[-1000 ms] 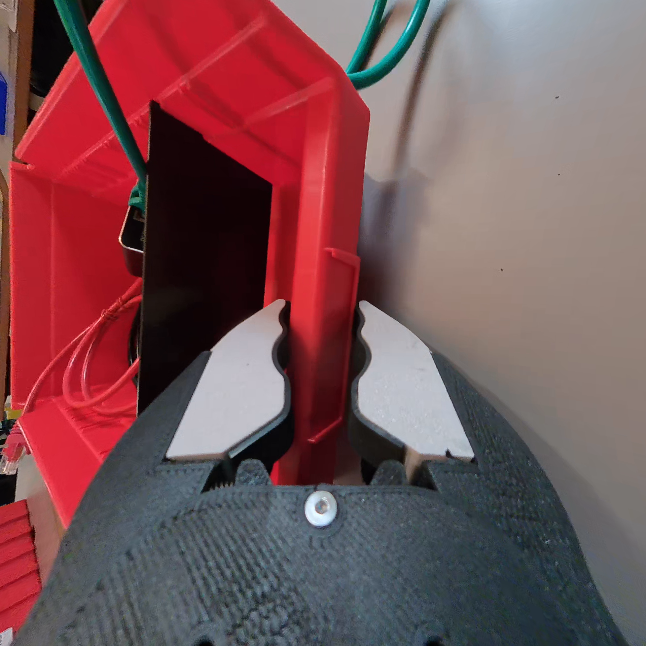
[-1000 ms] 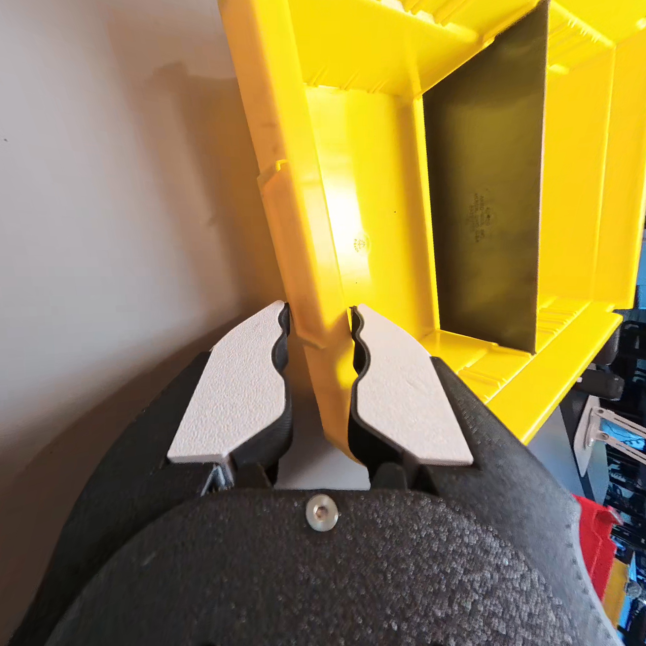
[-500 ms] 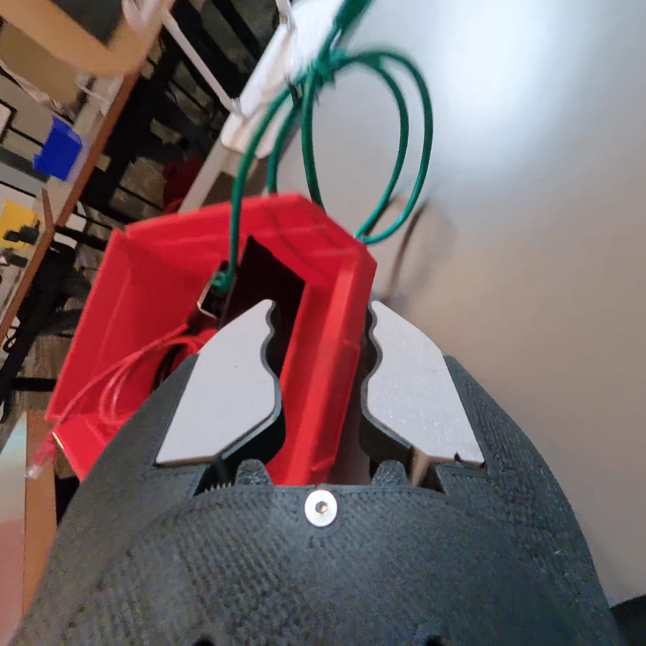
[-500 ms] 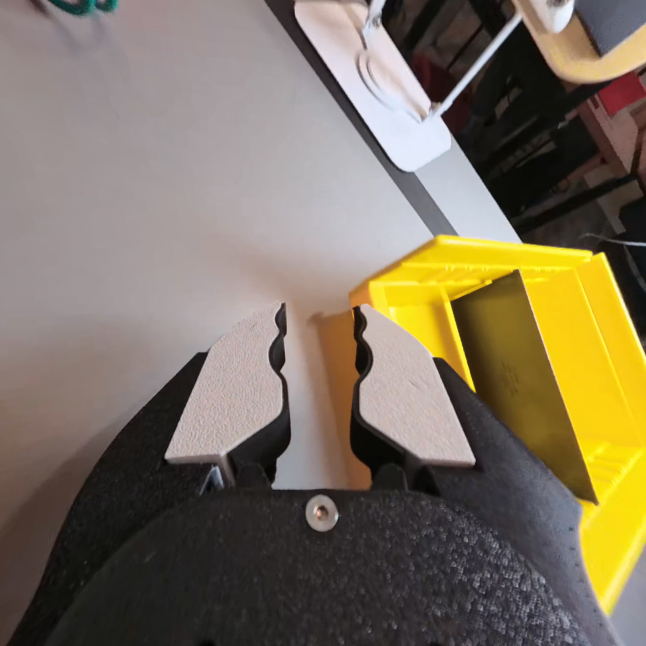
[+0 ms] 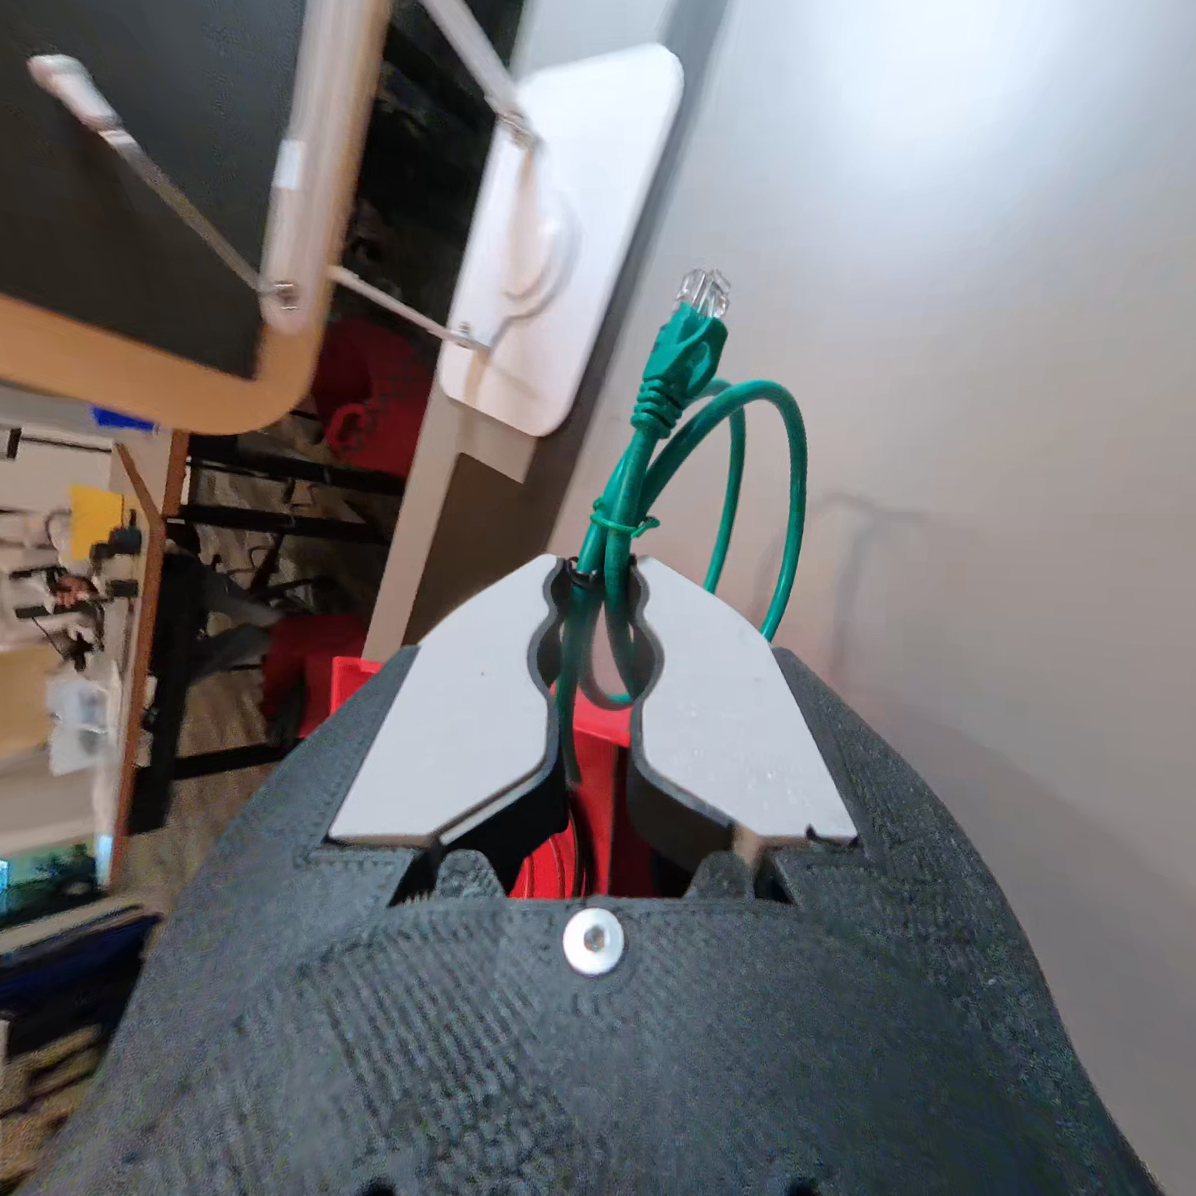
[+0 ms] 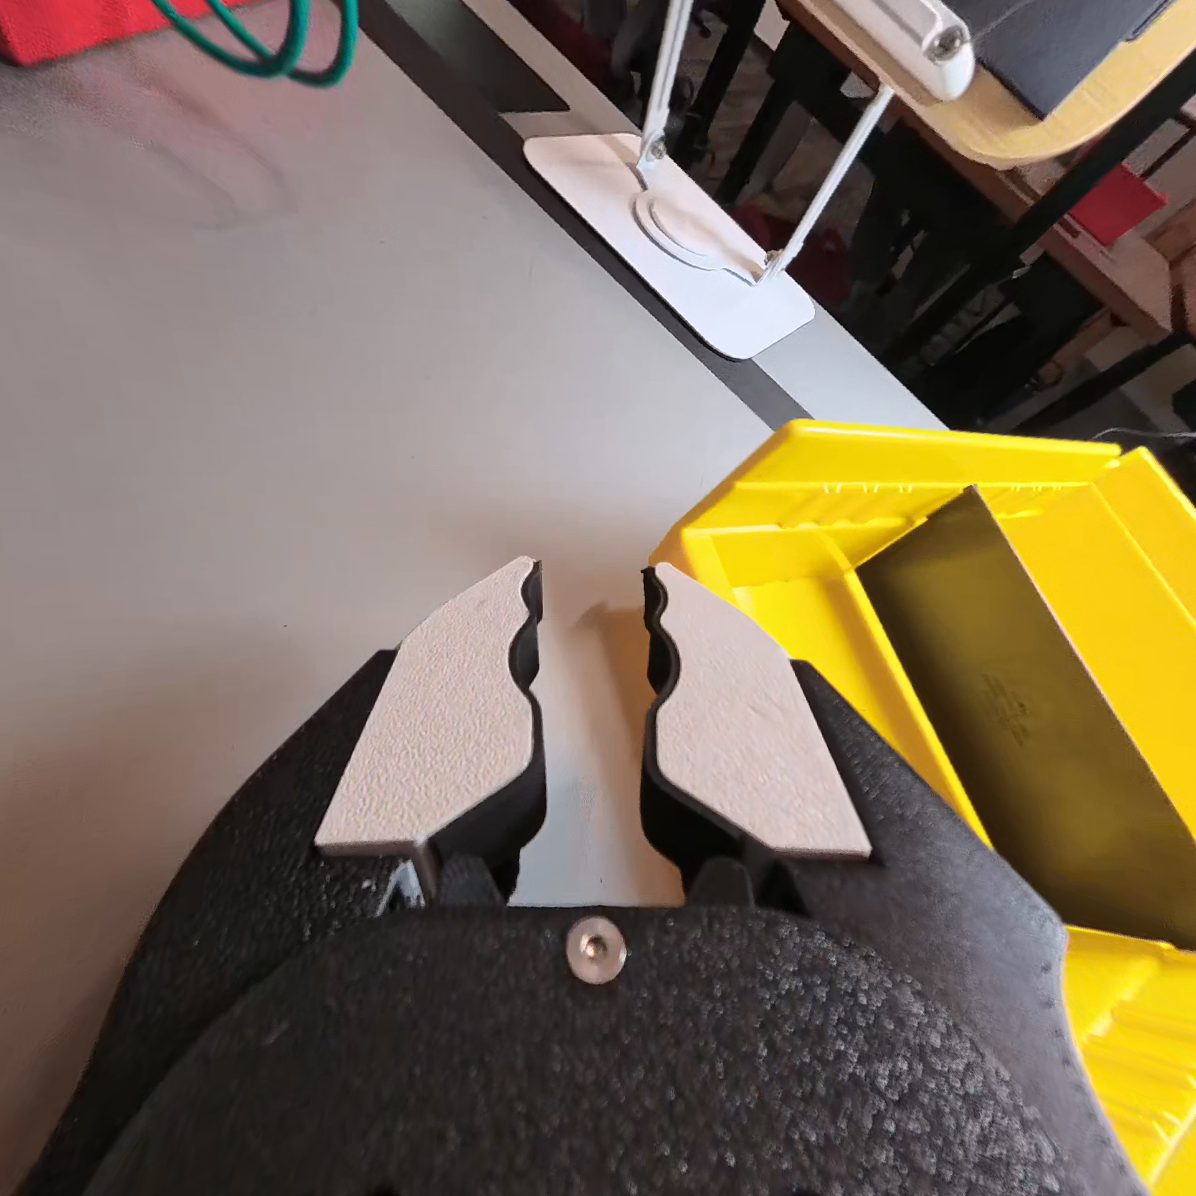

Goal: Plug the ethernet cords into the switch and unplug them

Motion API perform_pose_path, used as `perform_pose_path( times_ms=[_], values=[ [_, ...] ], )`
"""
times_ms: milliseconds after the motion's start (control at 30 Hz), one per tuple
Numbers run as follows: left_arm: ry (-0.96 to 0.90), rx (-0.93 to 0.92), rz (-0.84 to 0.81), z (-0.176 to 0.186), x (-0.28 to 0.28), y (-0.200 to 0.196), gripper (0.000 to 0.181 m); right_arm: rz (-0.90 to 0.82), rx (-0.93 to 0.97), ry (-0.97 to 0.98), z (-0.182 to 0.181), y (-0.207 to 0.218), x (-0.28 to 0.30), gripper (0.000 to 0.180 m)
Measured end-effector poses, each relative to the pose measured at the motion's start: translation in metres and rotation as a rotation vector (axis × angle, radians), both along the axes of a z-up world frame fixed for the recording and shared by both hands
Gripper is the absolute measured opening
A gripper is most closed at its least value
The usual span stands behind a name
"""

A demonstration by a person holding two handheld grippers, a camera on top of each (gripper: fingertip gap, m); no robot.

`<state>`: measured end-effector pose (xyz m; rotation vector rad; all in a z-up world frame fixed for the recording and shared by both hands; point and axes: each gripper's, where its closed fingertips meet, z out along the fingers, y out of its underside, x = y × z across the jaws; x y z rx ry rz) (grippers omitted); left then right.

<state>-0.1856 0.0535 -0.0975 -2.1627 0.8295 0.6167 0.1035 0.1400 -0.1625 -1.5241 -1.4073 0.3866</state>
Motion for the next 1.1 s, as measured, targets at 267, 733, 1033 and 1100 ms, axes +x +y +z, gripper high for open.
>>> perform_pose_path(
  times_ms=[267,733,1033,1100],
  values=[
    [-0.512,0.281,0.165,0.109,-0.047,0.008,0.016,0.006,-0.027,0.056,0.007,0.0,0.003,0.028],
    [-0.449,0.587,0.091,0.236,-0.048,-0.042,0.016,0.214,-0.004,0.107,0.017,-0.053,-0.033,0.029],
    [-0.512,0.636,-0.097,0.282,0.009,-0.067,0.016,0.469,0.003,0.265,0.078,-0.116,-0.108,0.035],
    [-0.552,0.613,-0.164,0.279,0.035,-0.072,0.016,0.542,-0.005,0.299,0.097,-0.133,-0.139,0.044]
  ],
)
